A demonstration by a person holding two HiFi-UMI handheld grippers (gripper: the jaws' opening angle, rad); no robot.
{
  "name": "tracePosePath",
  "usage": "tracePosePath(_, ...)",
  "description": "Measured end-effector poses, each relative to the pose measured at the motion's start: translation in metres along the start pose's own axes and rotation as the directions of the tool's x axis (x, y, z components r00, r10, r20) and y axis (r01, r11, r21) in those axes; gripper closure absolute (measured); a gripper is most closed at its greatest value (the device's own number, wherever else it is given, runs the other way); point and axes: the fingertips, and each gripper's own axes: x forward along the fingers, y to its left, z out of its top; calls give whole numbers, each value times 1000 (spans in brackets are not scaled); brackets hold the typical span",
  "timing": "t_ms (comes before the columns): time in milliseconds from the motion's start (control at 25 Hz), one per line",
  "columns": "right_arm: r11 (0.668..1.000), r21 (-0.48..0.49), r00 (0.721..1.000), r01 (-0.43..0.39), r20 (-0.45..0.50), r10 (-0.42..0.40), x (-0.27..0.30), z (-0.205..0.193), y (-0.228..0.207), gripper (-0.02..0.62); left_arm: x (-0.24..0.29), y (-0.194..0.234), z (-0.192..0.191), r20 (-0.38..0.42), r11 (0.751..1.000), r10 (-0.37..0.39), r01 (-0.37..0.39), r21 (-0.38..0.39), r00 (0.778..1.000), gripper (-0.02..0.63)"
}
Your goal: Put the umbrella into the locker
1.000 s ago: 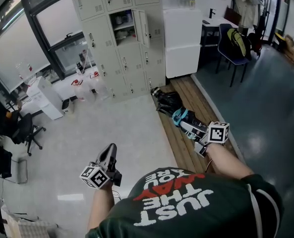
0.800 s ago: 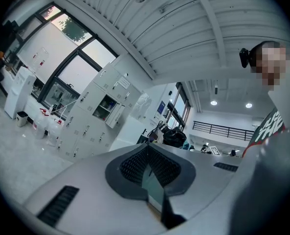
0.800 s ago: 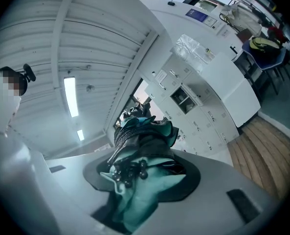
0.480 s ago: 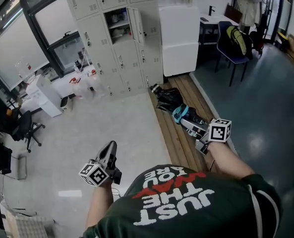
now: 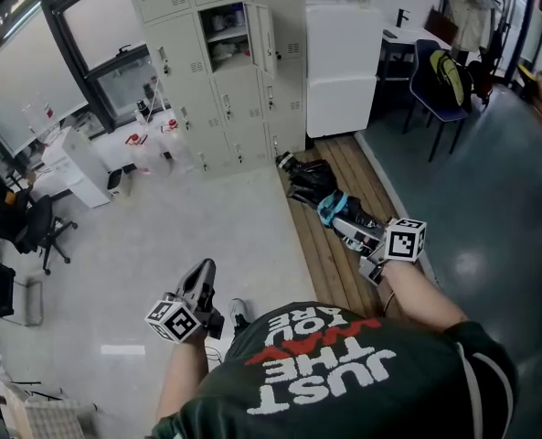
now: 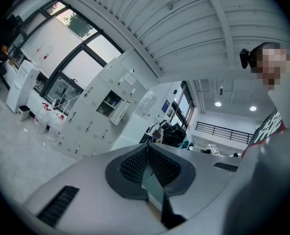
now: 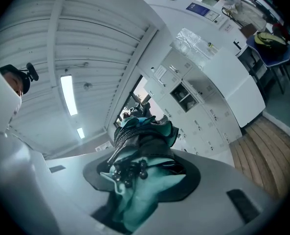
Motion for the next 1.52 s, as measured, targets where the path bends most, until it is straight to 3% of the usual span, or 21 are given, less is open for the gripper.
tracePosePath(320,1000,-4,998,17,53,-16,143,17,-45,380,60,152,49,-10,996,-81,81,-29,997,591)
tracePosePath(600,998,47,990,29,139,-36,296,62,-66,380,130,274,157,-50,988,-154,155,8,987,591)
tracePosePath(800,997,59,985,47,164,-56,376,88,-82,380,159,342,211,-50,985,-171,172,6,984,591)
tracePosePath(1160,993,88,983,78,160,-91,453,119,-135,380,205,425,238,-71,988,-156,155,-16,985,591)
tracePosePath(1520,993,113,993,-26,117,12,543,176,-249,380,291,487,242,-67,999,-29,28,-17,997,591)
